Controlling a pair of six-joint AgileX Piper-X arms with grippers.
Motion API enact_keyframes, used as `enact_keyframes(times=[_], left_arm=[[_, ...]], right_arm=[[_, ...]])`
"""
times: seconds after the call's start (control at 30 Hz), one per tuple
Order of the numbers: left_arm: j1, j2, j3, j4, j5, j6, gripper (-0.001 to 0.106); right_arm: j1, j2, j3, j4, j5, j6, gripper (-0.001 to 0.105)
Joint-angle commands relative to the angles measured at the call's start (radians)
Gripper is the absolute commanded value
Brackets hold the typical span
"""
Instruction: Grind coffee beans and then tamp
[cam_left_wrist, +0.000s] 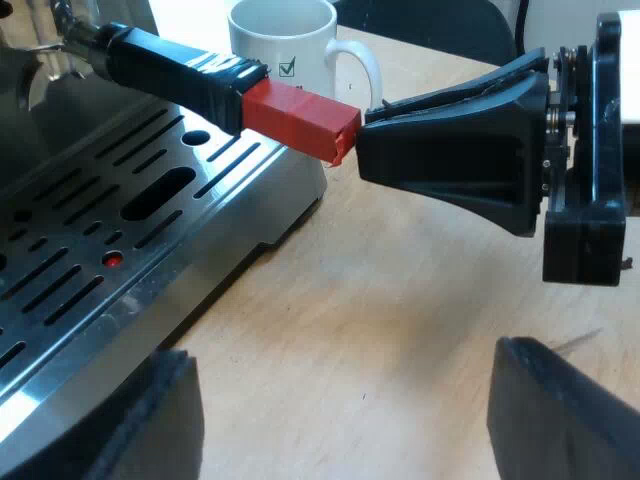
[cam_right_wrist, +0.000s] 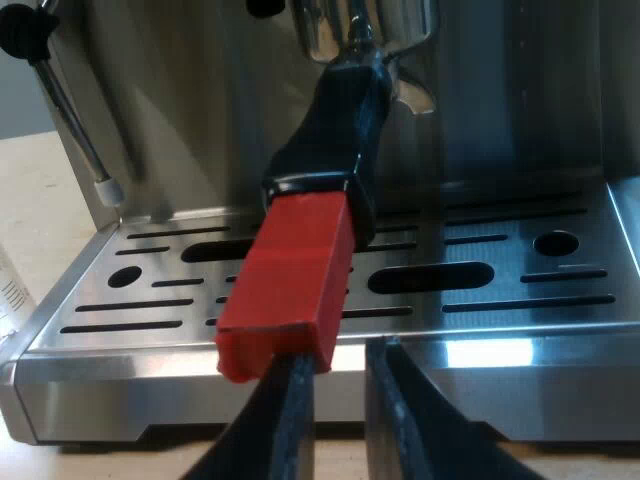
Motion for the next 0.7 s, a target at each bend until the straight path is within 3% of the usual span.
enact_keyframes(times=[0.03,0.27,0.7], left_arm=[[-0.005,-0.003,-0.002,-0.006,0.013,-0.008,0.062],[-0.005,-0.003,-0.002,-0.006,0.013,-0.008,0.062],[-0.005,-0.003,-0.002,-0.006,0.013,-0.008,0.062]], right_arm=[[-0.025,0.0,-0.006,-0.024,0.029,-0.014,0.016],[-0.039,0.0,-0.006,-0.024,0.029,-0.06,0.016],[-0.039,-0.001,-0.006,-0.024,0.029,-0.065,0.016]])
